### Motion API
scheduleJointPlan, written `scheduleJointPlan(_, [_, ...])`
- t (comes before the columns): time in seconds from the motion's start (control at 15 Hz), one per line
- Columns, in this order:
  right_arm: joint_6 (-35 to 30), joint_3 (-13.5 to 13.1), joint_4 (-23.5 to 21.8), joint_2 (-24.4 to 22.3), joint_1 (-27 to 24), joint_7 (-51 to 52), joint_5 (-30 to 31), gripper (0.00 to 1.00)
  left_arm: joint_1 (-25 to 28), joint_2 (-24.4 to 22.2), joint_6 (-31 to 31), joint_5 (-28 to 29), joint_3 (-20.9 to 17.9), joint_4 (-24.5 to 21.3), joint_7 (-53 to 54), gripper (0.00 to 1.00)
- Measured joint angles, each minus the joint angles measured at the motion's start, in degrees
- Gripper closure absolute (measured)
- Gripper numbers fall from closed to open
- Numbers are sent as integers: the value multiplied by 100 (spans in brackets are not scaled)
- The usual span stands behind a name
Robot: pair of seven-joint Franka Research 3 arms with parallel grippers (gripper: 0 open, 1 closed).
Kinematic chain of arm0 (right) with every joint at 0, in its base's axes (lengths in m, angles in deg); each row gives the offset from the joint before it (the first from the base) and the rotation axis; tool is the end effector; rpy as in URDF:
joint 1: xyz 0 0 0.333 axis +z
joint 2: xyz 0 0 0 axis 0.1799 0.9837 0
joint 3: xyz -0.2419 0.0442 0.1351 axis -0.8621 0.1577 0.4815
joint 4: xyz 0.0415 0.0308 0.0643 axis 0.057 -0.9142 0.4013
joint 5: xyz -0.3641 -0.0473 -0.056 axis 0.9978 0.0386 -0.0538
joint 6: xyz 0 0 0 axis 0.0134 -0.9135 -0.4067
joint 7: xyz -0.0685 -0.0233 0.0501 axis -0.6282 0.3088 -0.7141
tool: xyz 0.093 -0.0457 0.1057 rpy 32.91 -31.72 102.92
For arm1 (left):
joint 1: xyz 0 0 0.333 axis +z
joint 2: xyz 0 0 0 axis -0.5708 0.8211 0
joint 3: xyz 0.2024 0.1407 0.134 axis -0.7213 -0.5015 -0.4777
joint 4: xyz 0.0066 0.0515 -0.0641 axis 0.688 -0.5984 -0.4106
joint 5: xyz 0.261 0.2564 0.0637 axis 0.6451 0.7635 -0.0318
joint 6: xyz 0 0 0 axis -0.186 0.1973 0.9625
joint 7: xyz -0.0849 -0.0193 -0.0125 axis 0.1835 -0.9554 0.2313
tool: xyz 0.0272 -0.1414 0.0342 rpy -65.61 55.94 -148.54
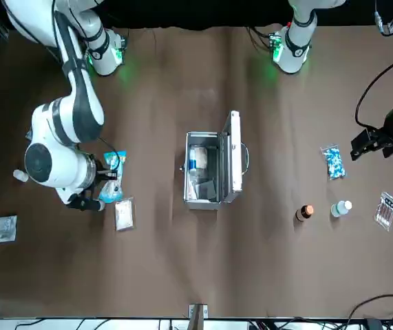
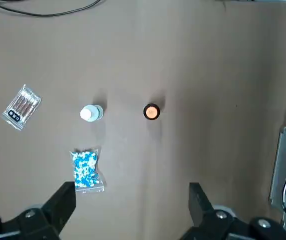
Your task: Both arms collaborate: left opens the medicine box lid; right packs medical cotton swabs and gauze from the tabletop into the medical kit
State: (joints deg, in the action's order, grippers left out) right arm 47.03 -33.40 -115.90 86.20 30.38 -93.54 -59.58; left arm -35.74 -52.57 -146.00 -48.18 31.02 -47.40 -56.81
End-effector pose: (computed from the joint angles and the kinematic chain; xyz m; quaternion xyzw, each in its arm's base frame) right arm 0.5934 0.1796 0.3309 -0.9916 0.0521 0.1081 0.0490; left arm 0.5846 -0.0350 0.5399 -0.9989 -0.0235 -0.0388 0.0090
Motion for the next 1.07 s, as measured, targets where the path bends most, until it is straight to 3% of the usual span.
scheduleJointPlan(0.2, [163, 4, 189, 0, 237, -239, -206, 94, 0, 0, 2, 0, 0, 0, 0, 0])
scheduleJointPlan(0.67, [1550, 15, 195, 56, 808, -979, -392, 94, -1, 0, 5, 0, 2, -1, 0, 0])
scheduleJointPlan(0.8, [2196, 18, 190, 246, 1141, -1314, -394, 94, -1, 0, 5, 0, 2, -1, 0, 0])
scheduleJointPlan(1.07, [2805, 23, 184, 562, 1598, -1771, -394, 94, -11, 1, 6, 0, 8, -3, 0, 0])
